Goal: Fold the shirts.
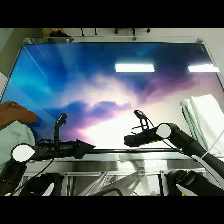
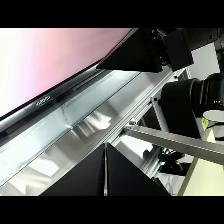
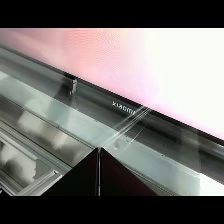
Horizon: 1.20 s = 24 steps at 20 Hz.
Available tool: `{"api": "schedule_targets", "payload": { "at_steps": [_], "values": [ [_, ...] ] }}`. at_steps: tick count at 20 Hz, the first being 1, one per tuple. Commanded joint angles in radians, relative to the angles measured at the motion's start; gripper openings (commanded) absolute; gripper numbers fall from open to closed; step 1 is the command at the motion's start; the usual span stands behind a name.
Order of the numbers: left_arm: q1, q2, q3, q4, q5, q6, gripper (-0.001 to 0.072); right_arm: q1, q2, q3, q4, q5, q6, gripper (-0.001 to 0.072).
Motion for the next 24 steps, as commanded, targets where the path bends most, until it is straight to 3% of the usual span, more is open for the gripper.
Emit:
{"api": "schedule_targets", "payload": {
  "at_steps": [1,8,10,13,14,15,18,24],
  "values": [
    [-0.001,0.001,0.000,0.000,0.005,0.000,0.0021,0.001,-0.001,-0.001,0.000,-0.002,0.000,0.0021],
    [0.035,0.001,0.012,0.016,0.014,-0.008,0.0020,0.001,-0.001,-0.001,0.000,-0.002,0.000,0.0021],
    [0.133,0.001,0.085,0.176,0.013,-0.063,0.0020,0.001,-0.001,-0.001,0.000,-0.002,0.000,0.0021],
    [0.350,0.001,0.240,0.590,0.023,-0.133,0.0024,0.001,-0.001,-0.001,0.000,-0.002,0.000,0.0021],
    [0.439,0.001,0.283,0.715,0.031,-0.132,0.0171,0.001,-0.001,-0.001,0.000,-0.002,0.000,0.0021],
    [0.536,0.001,0.313,0.818,0.056,-0.134,0.0659,0.001,-0.001,-0.001,0.000,-0.002,0.000,0.0021],
    [0.750,-0.047,0.317,0.987,0.179,-0.237,0.0687,0.001,-0.004,-0.001,0.000,-0.001,0.000,0.0021],
    [0.887,-0.457,0.371,1.027,0.409,-0.209,0.0687,0.001,-0.008,-0.001,0.001,-0.001,0.000,0.0021]
  ]
}}
